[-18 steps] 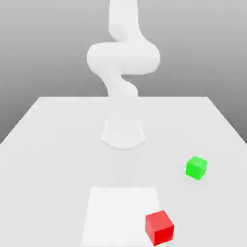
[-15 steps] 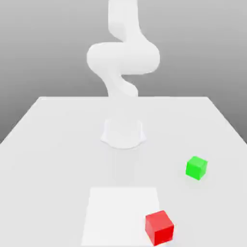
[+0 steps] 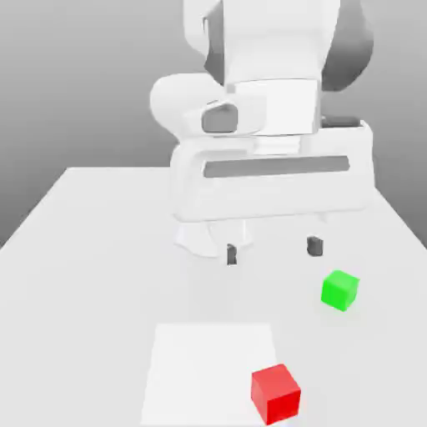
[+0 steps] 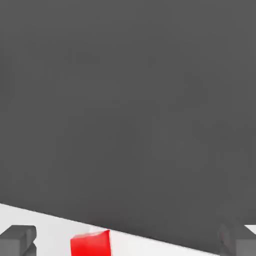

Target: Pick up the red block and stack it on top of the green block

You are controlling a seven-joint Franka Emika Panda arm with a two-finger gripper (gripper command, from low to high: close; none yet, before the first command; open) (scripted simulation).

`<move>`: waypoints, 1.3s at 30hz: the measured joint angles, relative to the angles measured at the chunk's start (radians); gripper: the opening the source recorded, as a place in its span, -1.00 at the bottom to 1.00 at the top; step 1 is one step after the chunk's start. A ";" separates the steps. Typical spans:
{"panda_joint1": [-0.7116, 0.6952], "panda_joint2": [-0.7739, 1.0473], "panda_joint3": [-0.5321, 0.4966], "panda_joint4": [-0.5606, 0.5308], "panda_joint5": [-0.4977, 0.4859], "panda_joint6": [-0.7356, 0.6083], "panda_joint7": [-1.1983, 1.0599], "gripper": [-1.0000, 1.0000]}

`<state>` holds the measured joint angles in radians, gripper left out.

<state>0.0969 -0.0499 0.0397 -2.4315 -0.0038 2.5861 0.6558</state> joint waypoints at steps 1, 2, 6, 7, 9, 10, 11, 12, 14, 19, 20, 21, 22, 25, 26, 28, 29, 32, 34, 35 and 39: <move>0.006 0.036 0.002 -0.006 -0.002 0.014 -0.006 0.00; 0.011 0.073 0.005 -0.013 -0.004 0.027 -0.011 0.00; 0.022 0.218 0.012 -0.038 -0.017 0.083 -0.030 0.00; 0.025 0.254 0.012 -0.039 -0.021 0.104 -0.031 0.00; 0.029 0.327 0.008 -0.033 -0.030 0.158 -0.028 0.00; 0.032 0.363 0.005 -0.028 -0.034 0.188 -0.025 0.00; 0.035 0.399 0.001 -0.023 -0.038 0.218 -0.023 0.00; 0.039 0.427 -0.003 -0.018 -0.040 0.240 -0.021 -1.00; 0.039 0.427 -0.003 -0.018 -0.040 0.240 -0.021 -1.00; 0.038 0.429 -0.002 -0.018 -0.042 0.242 -0.020 -1.00; 0.036 0.406 0.000 -0.022 -0.039 0.222 -0.022 -1.00; 0.034 0.376 0.003 -0.027 -0.036 0.197 -0.024 -1.00; 0.032 0.343 0.006 -0.032 -0.031 0.169 -0.028 -1.00; 0.043 0.237 0.041 -0.073 -0.011 0.105 -0.071 -1.00; 0.057 0.202 0.071 -0.104 0.001 0.100 -0.109 -1.00; 0.112 0.130 0.129 -0.169 0.033 0.094 -0.196 -1.00; 0.157 0.094 0.153 -0.203 0.052 0.092 -0.243 -1.00; 0.287 -0.015 0.186 -0.305 0.107 0.087 -0.383 -1.00; 0.345 -0.087 0.204 -0.373 0.137 0.084 -0.471 -1.00; 0.381 -0.123 0.215 -0.407 0.150 0.083 -0.514 -1.00; 0.487 -0.192 0.251 -0.507 0.167 0.115 -0.627 -1.00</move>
<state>0.5838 -0.2415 0.2903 -2.9389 0.1637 2.7008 0.0287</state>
